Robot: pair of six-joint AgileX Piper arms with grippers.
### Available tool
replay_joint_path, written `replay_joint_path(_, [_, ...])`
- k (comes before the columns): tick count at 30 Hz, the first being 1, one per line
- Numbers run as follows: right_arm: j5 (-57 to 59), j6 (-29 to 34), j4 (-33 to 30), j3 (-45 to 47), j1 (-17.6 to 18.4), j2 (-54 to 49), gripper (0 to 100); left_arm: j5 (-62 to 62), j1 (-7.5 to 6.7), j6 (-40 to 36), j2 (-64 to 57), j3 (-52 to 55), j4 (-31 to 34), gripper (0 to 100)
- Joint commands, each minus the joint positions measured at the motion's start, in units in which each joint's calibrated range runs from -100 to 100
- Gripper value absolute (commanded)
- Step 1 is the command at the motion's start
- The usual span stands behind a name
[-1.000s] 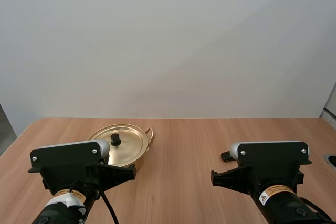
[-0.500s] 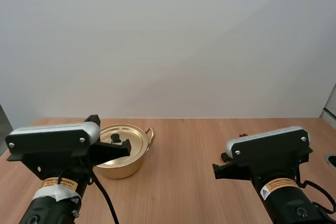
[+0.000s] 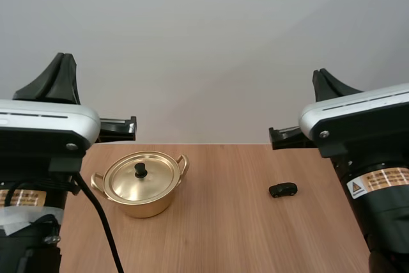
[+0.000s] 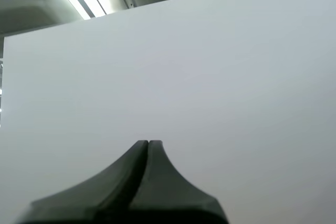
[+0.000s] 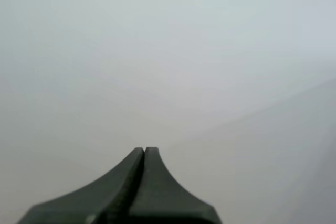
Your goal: Open the pot, put the car inside, and close it
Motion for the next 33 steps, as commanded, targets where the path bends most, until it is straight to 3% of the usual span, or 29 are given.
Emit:
replay_joint_path(1, [36.91, 0.07, 1.28, -4.10, -0.01, 0.00, 0, 26.38, 0.04, -1.48, 0.27, -6.67, -1.00, 0])
replay_joint_path(9, [47.78, -0.14, 1.28, -5.25, -0.01, 0.00, 0, 60.17, 0.04, -0.93, 20.17, -33.93, -1.00, 0])
replay_joint_path(14, [50.03, -0.27, 1.28, -5.25, -0.01, 0.00, 0, 81.70, 1.71, 1.32, 36.54, -53.42, -1.23, 0])
replay_joint_path(18, [50.34, -0.27, 1.28, -5.25, -0.01, 0.00, 0, 101.52, 1.75, 1.65, 50.36, -68.51, -3.31, 0])
replay_joint_path(21, [50.43, -0.35, 1.28, -5.25, -0.01, 0.00, 0, 116.41, 2.86, 5.74, 59.68, -77.86, -4.00, 0])
replay_joint_path(25, [50.43, -0.35, 1.28, -5.25, -0.01, 0.00, 0, 118.80, 3.62, 10.75, 69.19, -86.05, -4.09, 0])
replay_joint_path(33, [50.43, -0.35, 1.28, -5.25, -0.01, 0.00, 0, 118.80, 3.62, 11.08, 78.79, -86.41, -2.91, 0])
